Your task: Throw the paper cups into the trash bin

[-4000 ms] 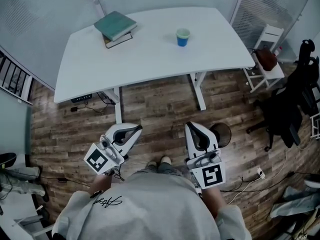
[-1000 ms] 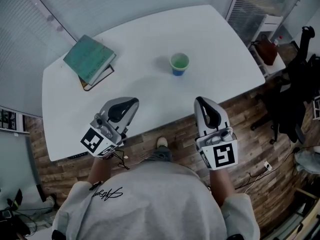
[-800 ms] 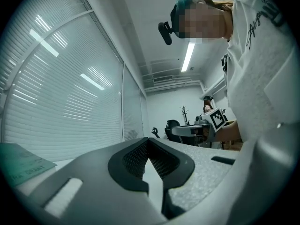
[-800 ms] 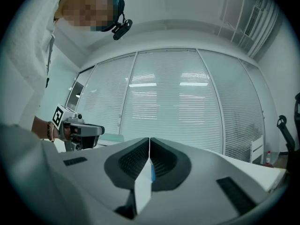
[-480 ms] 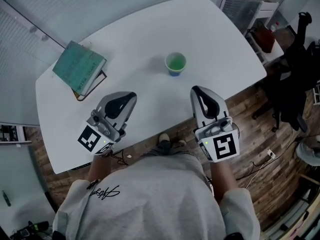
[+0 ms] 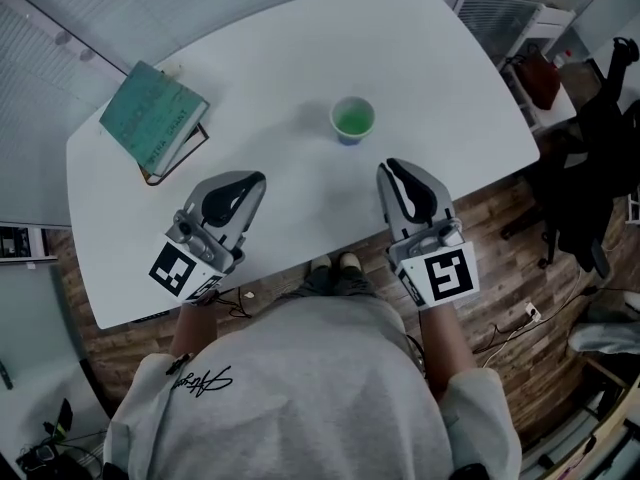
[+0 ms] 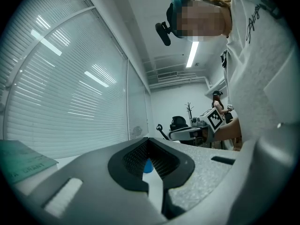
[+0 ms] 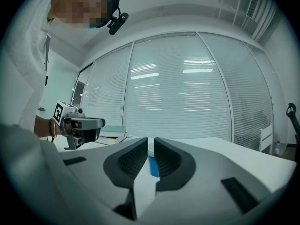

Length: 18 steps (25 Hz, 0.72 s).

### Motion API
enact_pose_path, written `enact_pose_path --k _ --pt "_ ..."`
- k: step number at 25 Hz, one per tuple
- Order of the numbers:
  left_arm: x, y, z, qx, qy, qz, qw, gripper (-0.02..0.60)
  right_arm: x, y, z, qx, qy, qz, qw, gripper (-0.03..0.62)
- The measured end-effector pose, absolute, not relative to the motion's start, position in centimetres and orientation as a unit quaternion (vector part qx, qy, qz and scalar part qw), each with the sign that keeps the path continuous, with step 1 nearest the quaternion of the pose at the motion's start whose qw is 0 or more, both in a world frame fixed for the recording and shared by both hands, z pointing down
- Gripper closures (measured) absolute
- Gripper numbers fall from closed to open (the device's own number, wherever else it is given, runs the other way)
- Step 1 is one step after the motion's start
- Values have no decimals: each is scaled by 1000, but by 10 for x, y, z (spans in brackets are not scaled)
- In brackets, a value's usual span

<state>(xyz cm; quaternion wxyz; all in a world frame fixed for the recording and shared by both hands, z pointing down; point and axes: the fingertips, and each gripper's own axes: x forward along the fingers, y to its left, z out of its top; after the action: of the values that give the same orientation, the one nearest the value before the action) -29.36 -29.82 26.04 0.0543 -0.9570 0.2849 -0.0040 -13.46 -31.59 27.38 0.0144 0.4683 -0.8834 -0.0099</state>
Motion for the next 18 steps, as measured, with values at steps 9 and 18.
enact_pose_path --k 9,18 --pt "-297 -301 264 -950 308 -5 48 578 -135 -335 299 453 -890 32 49 424" --pt "-301 -301 267 -944 326 -10 43 578 -137 -351 322 442 -891 71 76 326"
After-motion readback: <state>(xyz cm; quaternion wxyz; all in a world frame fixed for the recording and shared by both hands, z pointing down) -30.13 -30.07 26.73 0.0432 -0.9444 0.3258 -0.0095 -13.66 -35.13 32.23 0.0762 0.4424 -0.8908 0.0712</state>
